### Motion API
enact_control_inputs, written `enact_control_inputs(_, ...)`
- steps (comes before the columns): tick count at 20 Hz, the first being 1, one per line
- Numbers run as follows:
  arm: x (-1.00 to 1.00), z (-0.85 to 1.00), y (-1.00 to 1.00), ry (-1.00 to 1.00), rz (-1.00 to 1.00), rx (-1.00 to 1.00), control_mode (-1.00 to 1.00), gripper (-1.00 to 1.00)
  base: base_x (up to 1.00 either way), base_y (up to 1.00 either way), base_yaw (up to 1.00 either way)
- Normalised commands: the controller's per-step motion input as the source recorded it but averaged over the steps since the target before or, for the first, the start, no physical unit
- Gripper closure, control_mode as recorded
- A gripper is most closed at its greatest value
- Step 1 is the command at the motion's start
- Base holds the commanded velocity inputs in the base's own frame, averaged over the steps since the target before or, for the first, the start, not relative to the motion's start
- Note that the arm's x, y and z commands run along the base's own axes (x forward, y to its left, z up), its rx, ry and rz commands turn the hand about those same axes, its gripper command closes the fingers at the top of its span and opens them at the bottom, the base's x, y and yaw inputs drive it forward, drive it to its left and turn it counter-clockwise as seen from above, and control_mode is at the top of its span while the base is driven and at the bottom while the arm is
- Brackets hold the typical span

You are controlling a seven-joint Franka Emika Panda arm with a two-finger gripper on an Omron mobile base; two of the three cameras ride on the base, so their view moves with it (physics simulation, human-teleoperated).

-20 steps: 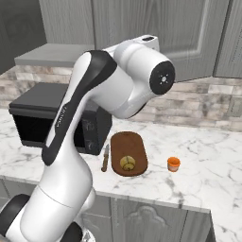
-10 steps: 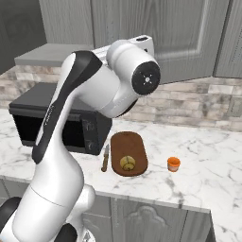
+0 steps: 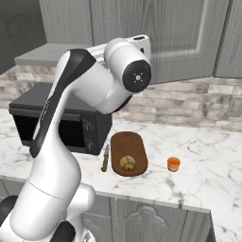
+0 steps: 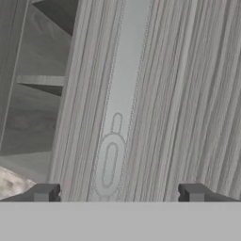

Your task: Pick the bread, place it on the cutting board, pick the jam, place it on the counter, and close the cabinet.

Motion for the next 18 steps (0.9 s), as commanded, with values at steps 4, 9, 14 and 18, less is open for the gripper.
enact_control_inputs(4, 0.37, 0.0, 0.0, 0.0, -0.06, 0.02, -1.0, -1.0, 0.0, 0.0, 0.0)
enact_control_inputs(9, 0.39, 0.0, 0.0, 0.0, -0.06, 0.02, -1.0, -1.0, 0.0, 0.0, 0.0)
enact_control_inputs(14, 0.35, 0.0, 0.0, 0.0, -0.05, 0.02, -1.0, -1.0, 0.0, 0.0, 0.0)
enact_control_inputs(18, 0.35, 0.0, 0.0, 0.0, -0.05, 0.02, -1.0, -1.0, 0.0, 0.0, 0.0)
